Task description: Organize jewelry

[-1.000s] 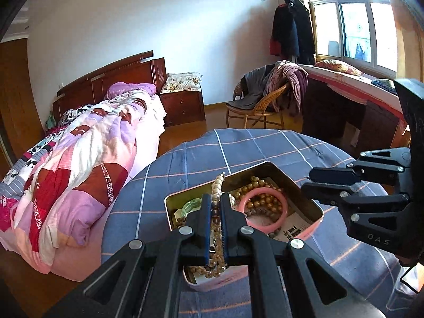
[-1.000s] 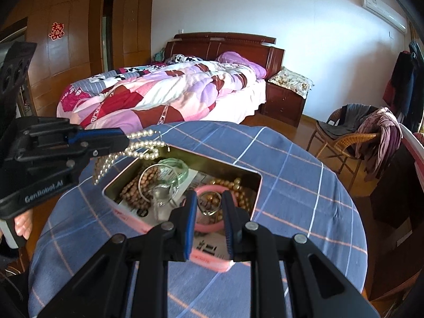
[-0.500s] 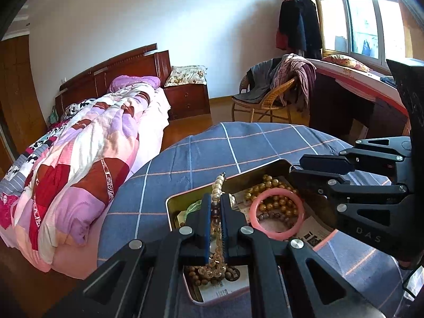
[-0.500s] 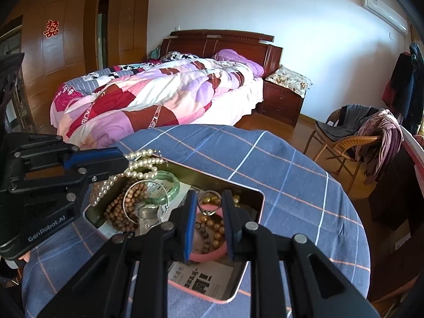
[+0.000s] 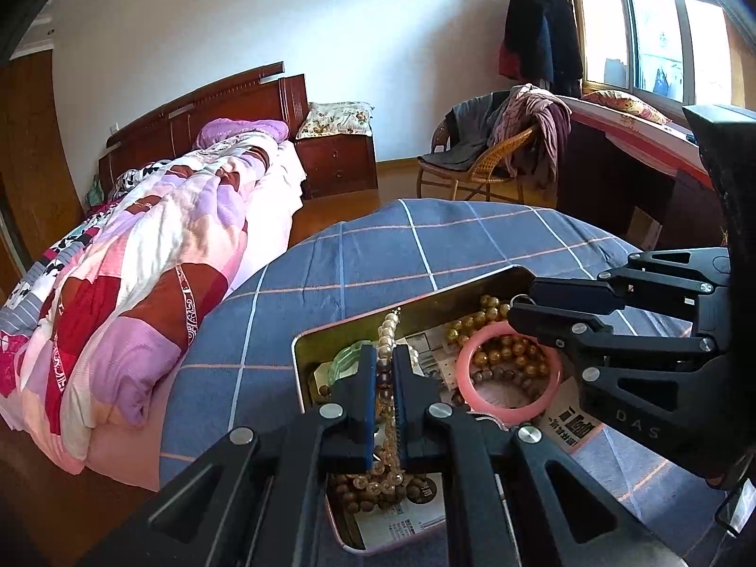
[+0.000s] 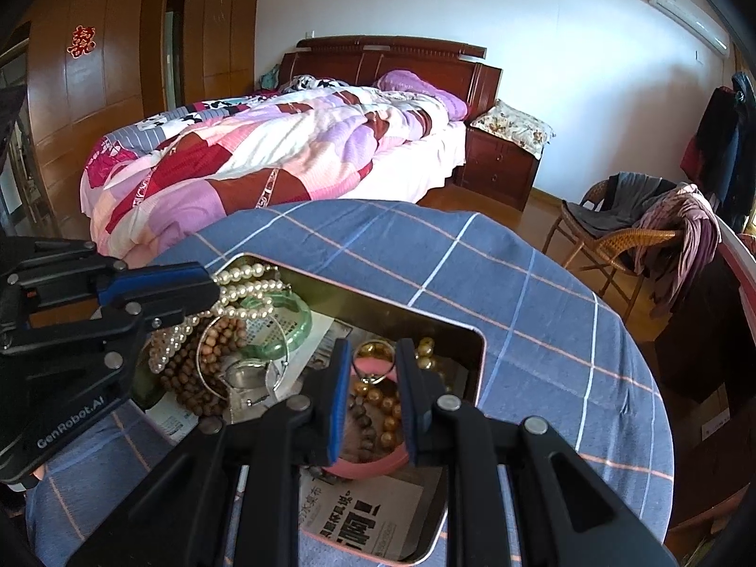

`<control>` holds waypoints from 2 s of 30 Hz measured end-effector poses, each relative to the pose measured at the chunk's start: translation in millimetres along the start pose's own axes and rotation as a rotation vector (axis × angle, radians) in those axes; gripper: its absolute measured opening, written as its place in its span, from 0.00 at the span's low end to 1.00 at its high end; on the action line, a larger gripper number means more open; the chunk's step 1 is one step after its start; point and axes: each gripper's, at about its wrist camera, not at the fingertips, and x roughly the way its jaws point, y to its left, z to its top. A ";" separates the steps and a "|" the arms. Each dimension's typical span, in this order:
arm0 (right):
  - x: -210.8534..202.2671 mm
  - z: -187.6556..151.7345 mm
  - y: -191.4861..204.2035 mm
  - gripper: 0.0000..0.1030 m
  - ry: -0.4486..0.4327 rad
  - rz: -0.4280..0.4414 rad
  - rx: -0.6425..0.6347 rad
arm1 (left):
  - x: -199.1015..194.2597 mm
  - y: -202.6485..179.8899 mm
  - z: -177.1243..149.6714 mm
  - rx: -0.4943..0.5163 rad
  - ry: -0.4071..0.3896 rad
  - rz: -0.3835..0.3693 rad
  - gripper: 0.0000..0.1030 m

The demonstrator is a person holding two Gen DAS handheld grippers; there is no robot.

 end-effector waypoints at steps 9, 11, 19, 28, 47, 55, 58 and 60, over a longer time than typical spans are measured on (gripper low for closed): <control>8.8 -1.4 3.3 0.21 0.027 -0.007 -0.008 | 9.6 3.4 -3.9 -0.012 0.017 0.006 0.05; 10.3 -1.6 4.5 0.21 0.031 -0.006 -0.012 | 10.9 3.6 -4.8 -0.012 0.020 0.008 0.05; 11.6 -1.8 5.7 0.21 0.034 -0.008 -0.015 | 14.8 5.9 -6.3 -0.020 0.032 0.005 0.05; 12.7 -2.4 6.6 0.21 0.035 -0.009 -0.017 | 18.9 7.0 -7.6 -0.024 0.042 0.005 0.05; 2.3 -11.9 8.0 0.59 0.007 -0.033 -0.009 | -12.1 12.9 -12.6 -0.092 -0.052 0.079 0.66; -21.6 -20.3 10.8 0.61 -0.008 -0.058 0.003 | -43.8 8.6 -25.0 -0.098 -0.087 0.071 0.66; -35.3 -23.4 11.4 0.65 -0.028 -0.066 0.017 | -59.7 6.6 -31.7 -0.104 -0.104 0.071 0.66; -44.1 -26.2 11.5 0.66 -0.040 -0.065 0.027 | -70.1 4.1 -37.4 -0.100 -0.109 0.070 0.67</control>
